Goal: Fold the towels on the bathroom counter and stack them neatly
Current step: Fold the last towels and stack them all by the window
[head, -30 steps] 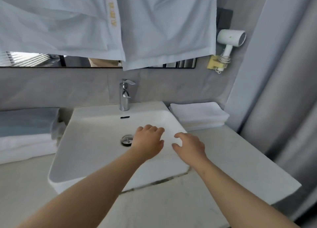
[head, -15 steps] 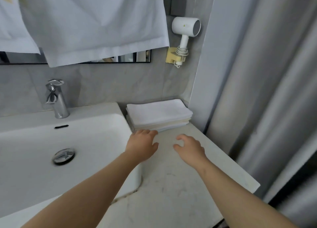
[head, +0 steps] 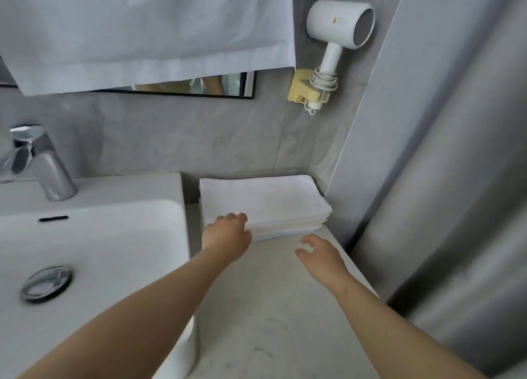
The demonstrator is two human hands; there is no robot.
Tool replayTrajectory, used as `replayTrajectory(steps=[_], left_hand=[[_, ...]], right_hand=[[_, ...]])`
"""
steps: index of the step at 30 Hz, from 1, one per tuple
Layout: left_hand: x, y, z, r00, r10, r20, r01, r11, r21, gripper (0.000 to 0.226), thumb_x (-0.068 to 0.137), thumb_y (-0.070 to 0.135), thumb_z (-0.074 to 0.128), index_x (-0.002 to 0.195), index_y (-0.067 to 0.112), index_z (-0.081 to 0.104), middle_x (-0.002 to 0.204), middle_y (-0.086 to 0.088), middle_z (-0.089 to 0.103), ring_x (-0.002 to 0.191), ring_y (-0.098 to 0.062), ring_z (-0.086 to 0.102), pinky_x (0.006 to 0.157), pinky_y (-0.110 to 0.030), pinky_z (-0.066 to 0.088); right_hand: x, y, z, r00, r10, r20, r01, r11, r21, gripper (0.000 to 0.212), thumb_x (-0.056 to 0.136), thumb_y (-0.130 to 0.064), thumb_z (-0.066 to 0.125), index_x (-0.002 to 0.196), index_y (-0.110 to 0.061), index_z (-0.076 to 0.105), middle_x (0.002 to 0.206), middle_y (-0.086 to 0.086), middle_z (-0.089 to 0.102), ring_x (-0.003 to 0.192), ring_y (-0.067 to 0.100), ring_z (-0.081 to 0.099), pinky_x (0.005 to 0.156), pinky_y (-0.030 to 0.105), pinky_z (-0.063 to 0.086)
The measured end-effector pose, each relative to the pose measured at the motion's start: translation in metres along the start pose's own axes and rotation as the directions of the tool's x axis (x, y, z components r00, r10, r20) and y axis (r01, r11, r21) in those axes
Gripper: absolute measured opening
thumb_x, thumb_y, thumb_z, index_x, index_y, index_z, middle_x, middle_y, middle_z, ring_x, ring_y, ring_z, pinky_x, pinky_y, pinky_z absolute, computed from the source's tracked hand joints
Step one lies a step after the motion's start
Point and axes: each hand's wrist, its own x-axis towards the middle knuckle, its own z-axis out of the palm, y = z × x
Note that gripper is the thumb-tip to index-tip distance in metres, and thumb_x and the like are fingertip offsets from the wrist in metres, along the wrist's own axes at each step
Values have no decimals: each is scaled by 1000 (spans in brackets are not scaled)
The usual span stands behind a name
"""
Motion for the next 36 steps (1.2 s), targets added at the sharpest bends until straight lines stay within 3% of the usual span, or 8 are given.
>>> replayTrajectory(steps=[5,13,19,27,33,36], left_hand=[[23,-11,9,990,-140,-25,138,988,-76,39,95,28,42,133,21,47,132,-1,51,120,-24,46,91,-35,41],[63,-22,20,915,-399,-51,390,911,-135,48,94,28,44,140,19,35,152,-4,21,133,-28,31,101,-39,36],[84,-23,37,861,-509,7,504,849,-159,52,94,29,44,142,16,29,145,-7,26,132,-30,30,99,-41,37],[101,-28,54,769,-639,32,626,741,-242,54,96,32,42,143,14,23,144,-12,31,128,-35,35,101,-42,36],[109,-36,53,715,-698,28,679,685,-264,65,94,36,48,146,15,15,137,-15,43,125,-36,40,98,-42,39],[108,-39,54,688,-725,28,702,655,-279,64,92,38,51,143,13,21,133,-16,45,123,-36,42,98,-41,38]], right_hand=[[51,1,2,999,-48,16,48,998,31,32,91,-27,51,122,-21,54,130,4,52,117,24,50,98,36,40],[128,19,-10,996,-86,32,84,994,63,30,91,-24,53,119,-17,56,127,9,54,114,28,52,96,38,44],[175,31,-13,993,-112,47,112,994,-10,34,91,-24,51,124,-17,56,129,5,53,119,28,48,95,32,42],[217,42,-17,996,-89,-8,85,969,-233,39,91,-26,46,129,-20,51,136,3,46,123,30,42,97,34,35],[237,47,-15,1000,-23,10,25,973,-228,39,89,-32,51,123,-13,46,127,10,48,117,33,46,93,38,36],[240,48,-14,1000,-13,22,17,976,-218,38,89,-33,54,118,-11,44,120,11,52,111,35,49,88,37,41]])
